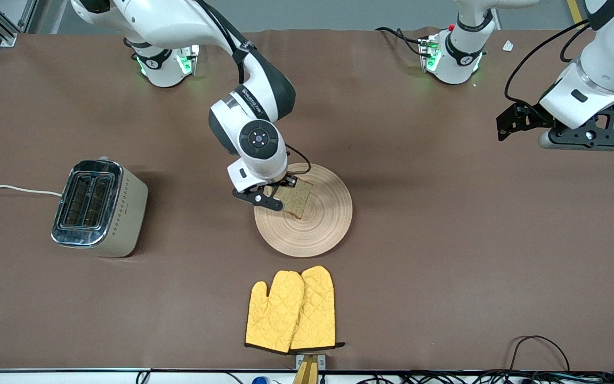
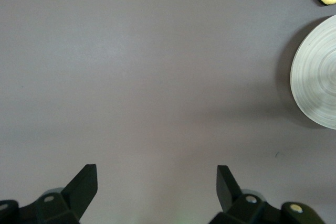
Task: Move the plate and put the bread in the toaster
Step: 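Lift the bread slice off the plate with the right gripper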
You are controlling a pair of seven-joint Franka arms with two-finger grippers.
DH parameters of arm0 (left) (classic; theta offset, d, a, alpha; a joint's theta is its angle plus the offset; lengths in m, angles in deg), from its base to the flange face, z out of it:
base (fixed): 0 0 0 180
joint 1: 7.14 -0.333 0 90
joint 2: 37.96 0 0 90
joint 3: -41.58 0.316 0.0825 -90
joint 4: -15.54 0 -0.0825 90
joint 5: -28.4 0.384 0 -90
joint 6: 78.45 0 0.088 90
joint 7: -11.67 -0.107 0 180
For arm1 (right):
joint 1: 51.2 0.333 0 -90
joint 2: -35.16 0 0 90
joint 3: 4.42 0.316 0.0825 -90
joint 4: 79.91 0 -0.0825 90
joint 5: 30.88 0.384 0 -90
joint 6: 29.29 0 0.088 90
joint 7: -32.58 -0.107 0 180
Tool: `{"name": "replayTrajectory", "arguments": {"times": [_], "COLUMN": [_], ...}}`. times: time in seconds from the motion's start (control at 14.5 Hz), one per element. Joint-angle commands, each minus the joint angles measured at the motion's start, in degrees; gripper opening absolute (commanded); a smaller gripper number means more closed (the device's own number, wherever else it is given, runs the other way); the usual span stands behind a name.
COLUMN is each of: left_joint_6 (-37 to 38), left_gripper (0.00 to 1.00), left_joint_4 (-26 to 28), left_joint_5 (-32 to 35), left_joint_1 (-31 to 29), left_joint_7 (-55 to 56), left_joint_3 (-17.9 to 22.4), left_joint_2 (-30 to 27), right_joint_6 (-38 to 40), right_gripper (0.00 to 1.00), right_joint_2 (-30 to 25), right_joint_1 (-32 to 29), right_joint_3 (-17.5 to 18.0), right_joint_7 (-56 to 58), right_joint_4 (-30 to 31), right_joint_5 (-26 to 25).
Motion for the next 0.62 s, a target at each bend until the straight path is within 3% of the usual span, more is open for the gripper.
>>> {"name": "replayTrajectory", "arguments": {"times": [0.0, 0.34, 0.55], "left_joint_6": [-0.46, -0.11, -1.16], "left_gripper": [1.0, 1.0, 1.0], "left_joint_4": [0.42, 0.33, 0.24], "left_joint_5": [-0.8, -0.8, -0.8], "left_joint_1": [0.06, 0.06, 0.24], "left_joint_7": [0.27, 0.27, 0.53], "left_joint_3": [0.0, 0.0, 0.0], "left_joint_2": [-0.35, -0.79, -0.09], "right_joint_6": [2.92, 7.15, 8.73], "right_gripper": [0.0, 0.0, 0.0], "right_joint_2": [-1.55, -1.73, -3.22], "right_joint_1": [0.62, 0.62, 1.14], "right_joint_3": [-0.42, -0.34, -0.25], "right_joint_7": [0.13, 0.83, 1.01], "right_joint_4": [-0.65, -3.82, -3.82], "right_joint_5": [-1.18, -2.05, -6.7]}}
